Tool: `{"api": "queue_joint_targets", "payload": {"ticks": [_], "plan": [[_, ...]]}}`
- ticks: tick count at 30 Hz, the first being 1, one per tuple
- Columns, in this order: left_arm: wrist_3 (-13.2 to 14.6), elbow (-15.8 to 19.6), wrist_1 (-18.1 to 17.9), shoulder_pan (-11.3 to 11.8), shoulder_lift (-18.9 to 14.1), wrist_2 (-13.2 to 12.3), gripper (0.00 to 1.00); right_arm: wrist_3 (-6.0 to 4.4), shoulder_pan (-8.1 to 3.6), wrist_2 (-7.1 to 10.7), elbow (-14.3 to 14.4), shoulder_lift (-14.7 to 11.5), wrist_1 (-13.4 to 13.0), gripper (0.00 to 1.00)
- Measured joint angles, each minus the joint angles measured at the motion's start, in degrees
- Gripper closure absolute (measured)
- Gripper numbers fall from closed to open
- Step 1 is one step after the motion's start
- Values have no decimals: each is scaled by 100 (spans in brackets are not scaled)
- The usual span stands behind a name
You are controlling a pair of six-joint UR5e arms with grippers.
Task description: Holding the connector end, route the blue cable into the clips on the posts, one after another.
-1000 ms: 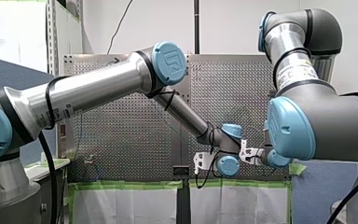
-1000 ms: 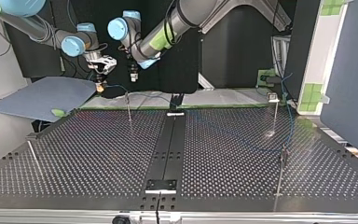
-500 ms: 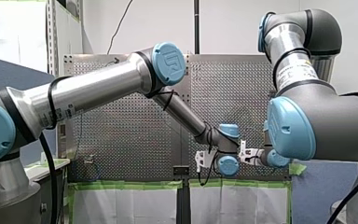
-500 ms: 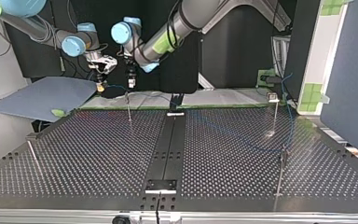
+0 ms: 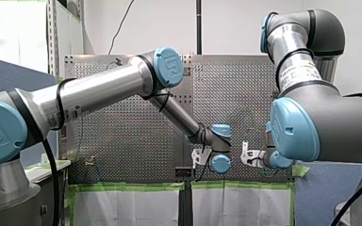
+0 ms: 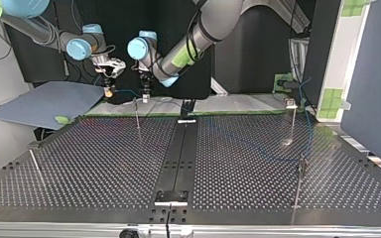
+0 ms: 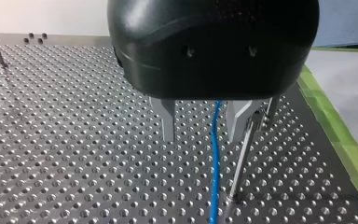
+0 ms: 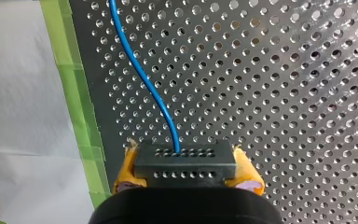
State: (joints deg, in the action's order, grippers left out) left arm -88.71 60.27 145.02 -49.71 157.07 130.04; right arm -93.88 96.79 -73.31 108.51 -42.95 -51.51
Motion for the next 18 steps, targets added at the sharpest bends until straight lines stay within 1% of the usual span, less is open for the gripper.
{"api": "queue_joint_targets", "payload": {"ticks": [2,6,8,9,10,11,12,14,15,16,17,18], "plan": [[5,0,31,35,1,-44,45,1,0,0,0,0,-3,100],[33,0,88,207,2,-230,45,1,1,0,0,1,-7,100],[41,0,98,267,2,-319,51,4,0,0,0,1,-9,100],[43,0,101,294,2,-361,51,5,0,0,-1,0,-9,100],[44,0,103,310,1,-382,55,5,0,0,0,1,-9,100],[45,0,104,321,0,-395,64,5,0,0,0,1,-9,100],[47,0,106,331,0,-407,64,4,-1,0,0,1,-9,100],[51,0,114,340,0,-419,76,2,-1,0,0,1,-9,100],[54,0,126,342,1,-425,76,1,-1,0,0,1,-9,100],[57,0,137,344,0,-429,84,1,0,0,0,1,-6,100],[59,0,148,346,-2,-432,89,1,0,0,-1,1,-5,100],[61,0,166,346,-4,-435,89,0,0,0,-2,1,-4,100]]}}
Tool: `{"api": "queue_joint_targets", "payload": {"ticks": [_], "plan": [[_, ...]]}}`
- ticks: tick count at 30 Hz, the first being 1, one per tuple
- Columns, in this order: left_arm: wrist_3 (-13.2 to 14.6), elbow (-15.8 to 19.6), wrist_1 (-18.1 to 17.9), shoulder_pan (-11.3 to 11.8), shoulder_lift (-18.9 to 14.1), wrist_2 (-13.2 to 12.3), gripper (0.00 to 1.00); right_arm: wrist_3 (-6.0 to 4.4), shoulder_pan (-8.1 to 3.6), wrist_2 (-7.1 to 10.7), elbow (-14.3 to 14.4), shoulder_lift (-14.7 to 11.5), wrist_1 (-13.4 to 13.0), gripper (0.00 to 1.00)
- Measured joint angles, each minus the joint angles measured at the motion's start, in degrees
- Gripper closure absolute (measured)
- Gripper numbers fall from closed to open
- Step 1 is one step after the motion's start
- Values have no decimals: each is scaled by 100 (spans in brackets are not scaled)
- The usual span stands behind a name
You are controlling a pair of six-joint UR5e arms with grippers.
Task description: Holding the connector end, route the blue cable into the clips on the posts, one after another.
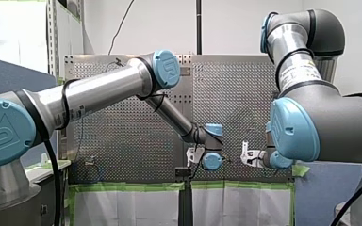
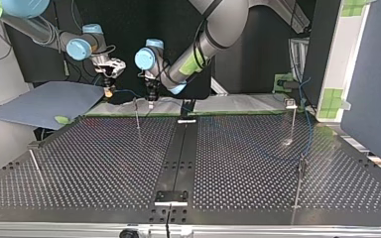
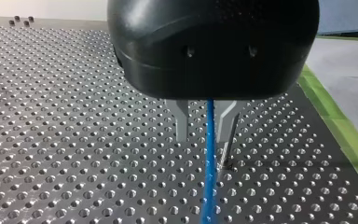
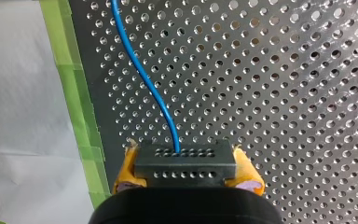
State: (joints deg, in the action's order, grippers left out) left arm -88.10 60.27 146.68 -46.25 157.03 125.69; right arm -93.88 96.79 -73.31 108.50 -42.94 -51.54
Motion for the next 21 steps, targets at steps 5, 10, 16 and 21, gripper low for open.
{"api": "queue_joint_targets", "payload": {"ticks": [5,10,16,21], "plan": [[3,0,89,-15,1,1,100,-1,-1,0,0,0,3,100],[2,0,192,-52,4,-61,100,4,-16,0,1,-1,3,100],[-15,0,282,-48,130,-188,100,8,-34,-3,2,4,-3,100],[-34,-1,260,-9,330,-330,100,8,-46,-12,-9,43,-22,100]]}}
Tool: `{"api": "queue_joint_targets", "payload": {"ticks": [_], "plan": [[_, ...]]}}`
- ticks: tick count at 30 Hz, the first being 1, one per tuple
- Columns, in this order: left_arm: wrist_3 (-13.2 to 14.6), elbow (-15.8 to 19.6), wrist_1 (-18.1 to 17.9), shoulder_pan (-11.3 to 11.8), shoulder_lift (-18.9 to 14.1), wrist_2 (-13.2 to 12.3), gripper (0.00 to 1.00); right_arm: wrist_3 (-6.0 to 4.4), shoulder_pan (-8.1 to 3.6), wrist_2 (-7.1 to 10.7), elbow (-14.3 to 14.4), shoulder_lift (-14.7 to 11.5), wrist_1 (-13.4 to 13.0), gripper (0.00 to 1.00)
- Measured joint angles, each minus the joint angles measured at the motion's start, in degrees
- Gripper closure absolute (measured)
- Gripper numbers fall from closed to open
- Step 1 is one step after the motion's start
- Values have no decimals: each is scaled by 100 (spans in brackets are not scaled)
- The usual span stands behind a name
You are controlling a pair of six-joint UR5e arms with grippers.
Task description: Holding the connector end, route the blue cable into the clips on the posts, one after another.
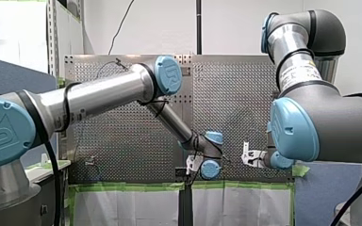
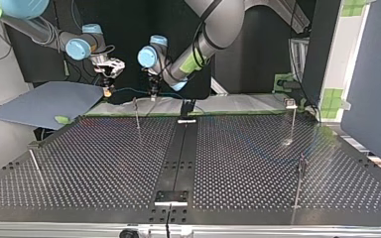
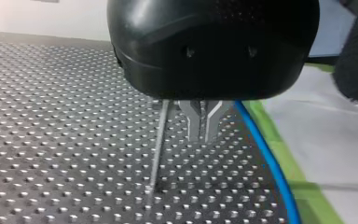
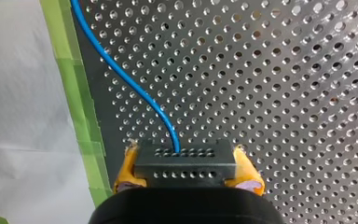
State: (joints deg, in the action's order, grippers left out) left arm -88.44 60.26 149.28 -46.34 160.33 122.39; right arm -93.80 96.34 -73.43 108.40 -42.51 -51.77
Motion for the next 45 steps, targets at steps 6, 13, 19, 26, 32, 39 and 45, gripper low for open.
{"api": "queue_joint_targets", "payload": {"ticks": [6,13,19,26,32,39,45], "plan": [[-16,0,-92,14,51,-29,100,19,-45,10,-193,276,29,100],[-63,-1,-260,-9,52,-32,100,-30,-103,111,-411,568,101,100],[-75,0,-300,-64,88,-17,100,-102,-148,217,-605,602,155,100],[-93,-1,-274,-58,217,-47,100,-238,-180,326,-794,616,179,100],[-102,0,-275,-32,227,-112,100,-285,-229,349,-934,620,236,100],[-106,-49,-283,3,229,-200,100,-291,-254,364,-1021,625,274,100],[-129,-228,-262,7,231,-249,100,-325,-276,417,-1062,628,280,100]]}}
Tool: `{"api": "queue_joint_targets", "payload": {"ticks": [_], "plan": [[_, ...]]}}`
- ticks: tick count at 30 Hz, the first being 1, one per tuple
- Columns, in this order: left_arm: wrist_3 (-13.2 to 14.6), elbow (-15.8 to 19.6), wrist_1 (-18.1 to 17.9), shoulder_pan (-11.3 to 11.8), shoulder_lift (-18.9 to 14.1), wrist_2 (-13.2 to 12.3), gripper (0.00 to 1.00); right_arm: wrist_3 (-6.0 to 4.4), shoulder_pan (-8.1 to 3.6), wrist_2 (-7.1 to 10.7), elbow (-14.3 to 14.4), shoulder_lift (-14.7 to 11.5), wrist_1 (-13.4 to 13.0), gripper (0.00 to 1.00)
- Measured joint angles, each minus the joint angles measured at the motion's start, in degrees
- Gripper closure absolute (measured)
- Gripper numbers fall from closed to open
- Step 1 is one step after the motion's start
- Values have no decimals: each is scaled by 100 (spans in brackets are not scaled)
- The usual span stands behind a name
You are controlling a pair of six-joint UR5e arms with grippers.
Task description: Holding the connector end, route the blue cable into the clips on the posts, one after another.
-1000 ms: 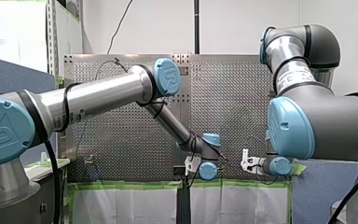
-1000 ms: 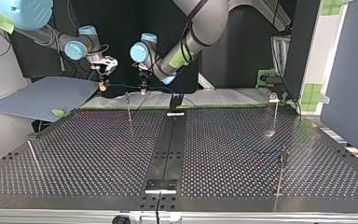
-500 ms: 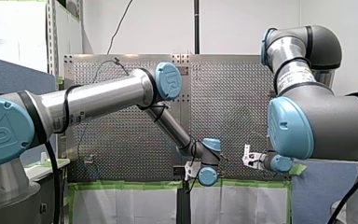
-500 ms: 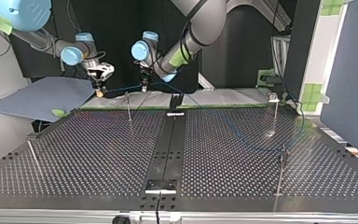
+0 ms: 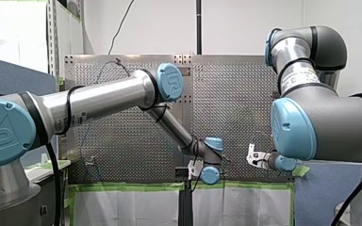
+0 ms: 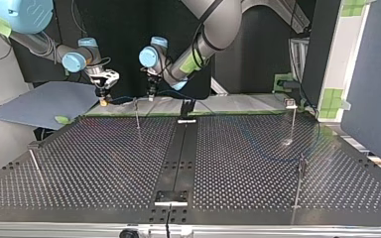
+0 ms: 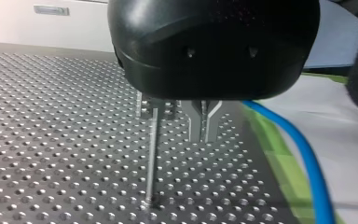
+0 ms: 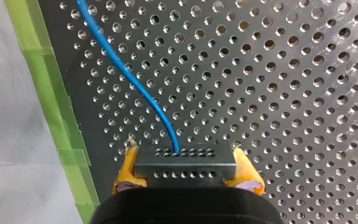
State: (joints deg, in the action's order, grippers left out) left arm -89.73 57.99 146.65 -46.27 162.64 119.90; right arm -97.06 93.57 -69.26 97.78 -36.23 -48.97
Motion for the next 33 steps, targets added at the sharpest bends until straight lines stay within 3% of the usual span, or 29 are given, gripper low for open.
{"api": "queue_joint_targets", "payload": {"ticks": [18,33], "plan": [[-87,-552,324,46,215,-216,97,-119,-93,123,-67,5,26,100],[-202,-674,334,185,287,-488,97,-166,-115,181,-158,21,16,100]]}}
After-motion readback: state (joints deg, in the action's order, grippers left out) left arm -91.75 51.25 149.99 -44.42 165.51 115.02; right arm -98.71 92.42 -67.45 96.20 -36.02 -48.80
